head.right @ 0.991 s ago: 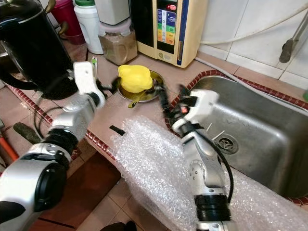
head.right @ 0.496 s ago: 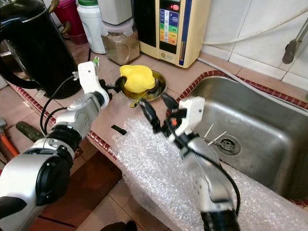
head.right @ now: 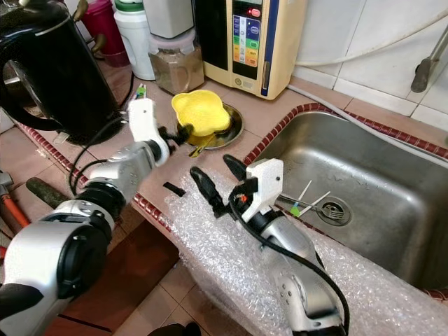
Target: Kitchen organization
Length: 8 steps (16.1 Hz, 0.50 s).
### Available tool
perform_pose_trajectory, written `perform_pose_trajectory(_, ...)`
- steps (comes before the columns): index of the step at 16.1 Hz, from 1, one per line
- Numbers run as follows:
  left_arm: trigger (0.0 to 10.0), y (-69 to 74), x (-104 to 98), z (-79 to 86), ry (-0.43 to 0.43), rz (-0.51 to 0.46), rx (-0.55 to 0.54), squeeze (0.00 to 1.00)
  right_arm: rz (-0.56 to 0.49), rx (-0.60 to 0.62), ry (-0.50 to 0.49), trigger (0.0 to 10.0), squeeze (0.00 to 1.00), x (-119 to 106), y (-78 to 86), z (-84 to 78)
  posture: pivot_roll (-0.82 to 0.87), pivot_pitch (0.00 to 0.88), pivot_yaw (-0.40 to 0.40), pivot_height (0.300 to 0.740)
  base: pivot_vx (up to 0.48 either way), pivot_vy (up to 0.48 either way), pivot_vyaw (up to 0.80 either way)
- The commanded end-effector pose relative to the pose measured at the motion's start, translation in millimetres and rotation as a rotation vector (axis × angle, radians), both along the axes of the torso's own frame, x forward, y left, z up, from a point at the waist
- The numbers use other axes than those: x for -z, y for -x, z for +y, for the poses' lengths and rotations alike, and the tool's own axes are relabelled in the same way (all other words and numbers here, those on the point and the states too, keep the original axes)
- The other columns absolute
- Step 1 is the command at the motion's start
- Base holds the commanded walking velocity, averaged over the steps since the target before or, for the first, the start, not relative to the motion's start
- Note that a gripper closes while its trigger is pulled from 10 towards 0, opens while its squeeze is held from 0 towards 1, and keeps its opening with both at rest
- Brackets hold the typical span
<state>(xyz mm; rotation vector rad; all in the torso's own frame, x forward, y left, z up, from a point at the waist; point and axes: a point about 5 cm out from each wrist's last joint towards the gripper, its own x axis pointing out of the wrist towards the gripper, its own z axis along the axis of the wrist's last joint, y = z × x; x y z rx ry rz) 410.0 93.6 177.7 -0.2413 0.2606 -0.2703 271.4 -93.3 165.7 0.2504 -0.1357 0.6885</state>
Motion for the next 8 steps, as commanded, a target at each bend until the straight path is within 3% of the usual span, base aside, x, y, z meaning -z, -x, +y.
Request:
perform_pose_trajectory(1, 0.0, -0.7, -1.7, 0.2, -0.009, 0.011, 0.002, 0.00, -0.011, -0.010, 0.011, 10.0, 0.00, -2.9, 3.9, 3.0, -0.05, 0.072, 0.116, 0.740, 0.000, 0.000, 0.00)
perform_pose_trajectory(5, 0.0, -1.8, -3.6, 5.3, -0.014, 0.007, -0.012, 0.00, 0.003, -0.001, 0.033, 10.0, 0.00, 2.5, 6.1, 2.2, -0.04, 0.054, 0.111, 0.740, 0.000, 0.000, 0.00)
perform_pose_trajectory(8, 0.0, 0.3, 6.6, 19.9, -0.039, 0.039, -0.029, 0.00, 0.001, -0.009, 0.052, 10.0, 0.00, 3.8, 3.8, 3.9, -0.03, 0.040, 0.104, 0.740, 0.000, 0.000, 0.00)
